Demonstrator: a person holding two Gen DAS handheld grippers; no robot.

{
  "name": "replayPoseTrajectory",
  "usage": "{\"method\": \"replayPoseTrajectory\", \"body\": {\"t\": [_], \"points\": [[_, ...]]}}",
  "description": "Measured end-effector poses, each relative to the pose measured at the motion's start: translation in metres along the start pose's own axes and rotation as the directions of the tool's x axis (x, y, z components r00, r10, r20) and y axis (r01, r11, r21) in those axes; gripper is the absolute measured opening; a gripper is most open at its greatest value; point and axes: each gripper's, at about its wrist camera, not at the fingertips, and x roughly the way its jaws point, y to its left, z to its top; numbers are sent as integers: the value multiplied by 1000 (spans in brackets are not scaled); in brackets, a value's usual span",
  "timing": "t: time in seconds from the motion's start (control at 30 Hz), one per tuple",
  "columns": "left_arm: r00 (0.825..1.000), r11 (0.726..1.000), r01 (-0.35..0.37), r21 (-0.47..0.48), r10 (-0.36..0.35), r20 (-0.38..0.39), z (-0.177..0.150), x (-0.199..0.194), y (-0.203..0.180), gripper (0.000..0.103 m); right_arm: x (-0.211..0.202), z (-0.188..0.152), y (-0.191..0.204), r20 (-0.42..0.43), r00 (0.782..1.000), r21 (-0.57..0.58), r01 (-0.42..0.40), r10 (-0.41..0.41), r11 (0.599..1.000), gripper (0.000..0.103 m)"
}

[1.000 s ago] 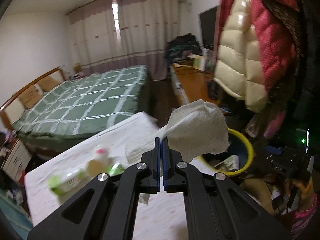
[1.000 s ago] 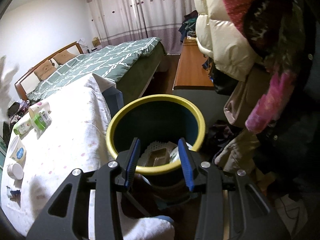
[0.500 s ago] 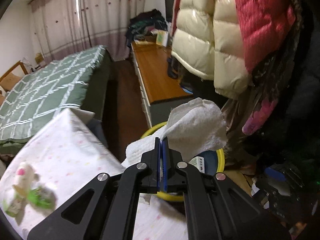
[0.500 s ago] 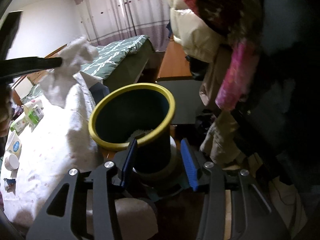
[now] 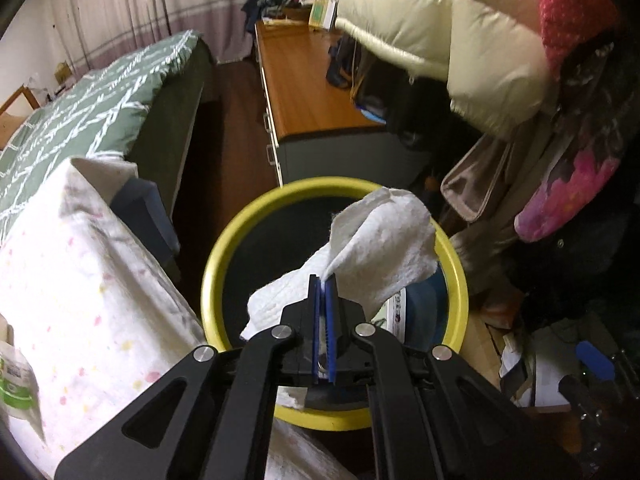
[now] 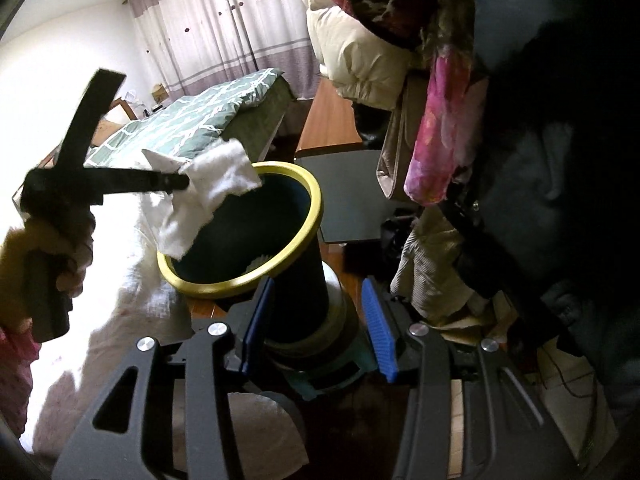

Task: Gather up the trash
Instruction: 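Carry the white tissue with the left gripper and drop it into the bin, then move the right gripper to the white plastic bowl and grasp its rim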

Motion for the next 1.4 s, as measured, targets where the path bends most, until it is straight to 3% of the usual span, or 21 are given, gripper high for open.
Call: {"method": "replayPoseTrajectory", "body": {"t": [0.1, 0.13, 0.17, 0.2, 0.27, 0.43, 0.63, 0.83, 0.9, 1.03, 1.13, 1.27, 1.4], "points": [[1000, 1000, 8, -6, -9, -21, -5, 7, -1, 6, -2, 0, 3, 4, 1000, -4, -3, 3, 1000, 44], [999, 1000, 22, -17, -23, -24, -6, 9, 0, 22, -3, 0, 3, 6, 1000, -5, -4, 4, 1000, 44], [999, 999, 25, -26, -26, -20, -6, 8, 1, 77, -3, 0, 3, 9, 1000, -7, -5, 5, 1000, 44], [1000, 999, 18, -29, -17, 7, -6, 5, 2, 90, -5, 1, 4, 11, 1000, -9, -5, 5, 1000, 44], [999, 1000, -14, 3, 14, 31, -6, 2, -3, 89, -7, 1, 5, 14, 1000, -11, -2, 2, 1000, 44], [998, 1000, -4, -22, 5, 56, -5, -16, 4, 89, -8, 1, 4, 15, 1000, -9, 4, -4, 1000, 45], [985, 998, -33, -56, 42, 165, -31, -92, 20, 96, -5, 3, 16, 15, 1000, -42, -20, 20, 999, 50], [949, 979, -96, -181, 145, 280, -100, -194, 65, 98, 3, 3, 59, -11, 995, -132, -101, 101, 986, 50], [928, 961, -144, -238, 214, 304, -131, -226, 85, 98, 6, 4, 82, -28, 989, -172, -151, 148, 973, 50], [883, 902, -248, -354, 361, 299, -196, -277, 120, 98, 7, 2, 131, -58, 971, -253, -238, 231, 938, 51], [841, 824, -312, -473, 471, 266, -253, -316, 151, 98, 9, -4, 177, -110, 943, -318, -333, 314, 888, 51], [793, 725, -366, -584, 571, 212, -316, -350, 182, 98, 13, -9, 243, -181, 899, -389, -438, 399, 810, 51], [765, 656, -396, -642, 622, 164, -360, -367, 199, 98, 14, -9, 305, -237, 861, -439, -509, 450, 741, 51]]}}
